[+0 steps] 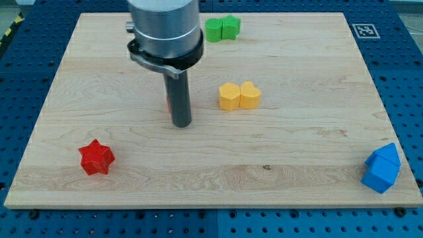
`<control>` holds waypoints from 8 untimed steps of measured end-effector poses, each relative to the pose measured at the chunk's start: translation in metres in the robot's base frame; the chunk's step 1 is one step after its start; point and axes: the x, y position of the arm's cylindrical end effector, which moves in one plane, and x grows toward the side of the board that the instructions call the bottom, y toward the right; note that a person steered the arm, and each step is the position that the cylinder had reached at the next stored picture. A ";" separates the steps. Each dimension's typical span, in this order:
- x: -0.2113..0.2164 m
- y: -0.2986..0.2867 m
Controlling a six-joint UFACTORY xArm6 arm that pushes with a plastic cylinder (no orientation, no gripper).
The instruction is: Move red circle to the center of the board
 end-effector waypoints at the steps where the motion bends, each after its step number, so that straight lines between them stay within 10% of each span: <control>1: 0.011 -0.037; 8: -0.015 0.019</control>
